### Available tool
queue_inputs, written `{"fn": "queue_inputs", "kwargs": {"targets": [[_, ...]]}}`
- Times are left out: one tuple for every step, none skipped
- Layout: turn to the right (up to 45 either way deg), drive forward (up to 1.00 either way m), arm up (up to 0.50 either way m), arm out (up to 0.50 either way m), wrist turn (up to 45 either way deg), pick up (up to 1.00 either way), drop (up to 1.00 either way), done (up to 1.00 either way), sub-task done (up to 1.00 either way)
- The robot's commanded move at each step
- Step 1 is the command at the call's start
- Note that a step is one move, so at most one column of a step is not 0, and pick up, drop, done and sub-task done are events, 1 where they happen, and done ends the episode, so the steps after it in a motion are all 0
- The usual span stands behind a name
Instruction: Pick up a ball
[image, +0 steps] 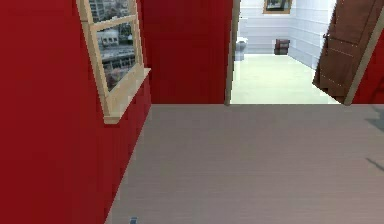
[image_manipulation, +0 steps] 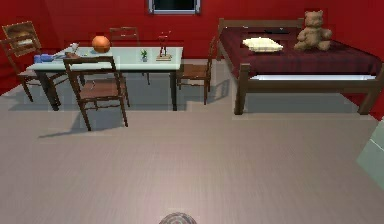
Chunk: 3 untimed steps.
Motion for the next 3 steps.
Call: {"fn": "queue_inputs", "kwargs": {"targets": [[0.0, 0.0, 0.0, 0.0, 45.0, 0.0, 0.0, 0.0, 0.0], [0.0, 0.0, 0.0, 0.0, 45.0, 0.0, 0.0, 0.0, 0.0], [0.0, 0.0, 0.0, 0.0, 30.0, 0.0, 0.0, 0.0, 0.0]]}}
